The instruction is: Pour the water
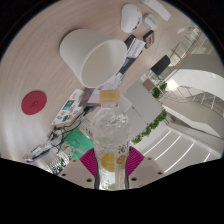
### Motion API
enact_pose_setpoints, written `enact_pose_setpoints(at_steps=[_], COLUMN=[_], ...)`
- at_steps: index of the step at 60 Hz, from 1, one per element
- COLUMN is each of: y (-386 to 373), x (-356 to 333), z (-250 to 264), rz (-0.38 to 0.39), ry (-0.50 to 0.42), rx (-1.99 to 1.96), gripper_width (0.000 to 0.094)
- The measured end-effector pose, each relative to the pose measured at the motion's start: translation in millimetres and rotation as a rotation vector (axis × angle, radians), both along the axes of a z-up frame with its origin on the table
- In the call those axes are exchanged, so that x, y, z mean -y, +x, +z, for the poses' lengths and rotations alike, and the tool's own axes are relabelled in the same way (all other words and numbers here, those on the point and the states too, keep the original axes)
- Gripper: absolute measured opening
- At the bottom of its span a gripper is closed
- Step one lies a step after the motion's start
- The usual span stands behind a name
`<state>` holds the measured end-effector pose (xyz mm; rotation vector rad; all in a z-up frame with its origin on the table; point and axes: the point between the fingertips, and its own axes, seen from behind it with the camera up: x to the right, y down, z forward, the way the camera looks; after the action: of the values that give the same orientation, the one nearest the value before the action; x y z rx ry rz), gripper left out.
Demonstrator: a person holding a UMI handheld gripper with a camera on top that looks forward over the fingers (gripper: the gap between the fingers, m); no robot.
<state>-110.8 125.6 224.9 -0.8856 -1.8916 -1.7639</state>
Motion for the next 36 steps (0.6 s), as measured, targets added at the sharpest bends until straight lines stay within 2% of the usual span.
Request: enact_pose_setpoints(at_steps=[11, 17, 21, 22, 23, 26, 30, 32, 33, 36], y=[-4.3, 0.4, 7.3, 12.0, 8.2, 11.7, 12.5, 8.9, 5.2, 16.7], x=[-11.1, -15.7, -11.7, -16.5, -21.2, -21.6, -18.7, 5.5, -12.1, -13.4], z=[-12.0, -12.0, -0.6, 1.8, 9.3, 24.1, 42.1, 45.0, 44.0, 46.4], rz=[0.01, -0.008, -0.034, -0.054, -0.051, -0.062, -0.039, 0.0, -0.008, -0.016], ry=[-0.047, -0.043, 0.022, 0.03, 0.02, 0.041, 0.027, 0.078, 0.009, -0.1], rx=[0.012, -0.171, -0.437, -0.532, -0.588, -0.897, -1.358, -1.587, -1.662, -1.92], gripper_width=[0.0331, 0.033, 0.033, 0.0299, 0.0332, 0.0342, 0.0407, 0.0431, 0.0446, 0.0476])
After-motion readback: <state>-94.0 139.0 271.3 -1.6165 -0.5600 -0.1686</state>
